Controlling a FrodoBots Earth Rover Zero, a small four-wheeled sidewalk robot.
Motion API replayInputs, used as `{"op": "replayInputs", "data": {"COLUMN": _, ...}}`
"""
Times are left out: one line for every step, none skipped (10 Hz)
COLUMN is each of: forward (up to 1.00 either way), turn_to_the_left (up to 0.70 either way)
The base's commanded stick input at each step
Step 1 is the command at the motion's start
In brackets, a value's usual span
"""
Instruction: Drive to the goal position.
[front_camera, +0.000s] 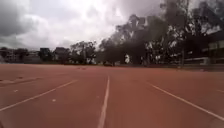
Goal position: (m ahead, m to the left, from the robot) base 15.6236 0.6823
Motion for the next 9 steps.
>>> {"op": "replayInputs", "data": {"forward": 0.60, "turn_to_the_left": 0.00}}
{"op": "replayInputs", "data": {"forward": 0.60, "turn_to_the_left": 0.00}}
{"op": "replayInputs", "data": {"forward": 0.60, "turn_to_the_left": 0.00}}
{"op": "replayInputs", "data": {"forward": 0.60, "turn_to_the_left": 0.00}}
{"op": "replayInputs", "data": {"forward": 0.60, "turn_to_the_left": 0.00}}
{"op": "replayInputs", "data": {"forward": 0.60, "turn_to_the_left": 0.00}}
{"op": "replayInputs", "data": {"forward": 0.60, "turn_to_the_left": 0.00}}
{"op": "replayInputs", "data": {"forward": 0.60, "turn_to_the_left": 0.00}}
{"op": "replayInputs", "data": {"forward": 0.60, "turn_to_the_left": 0.00}}
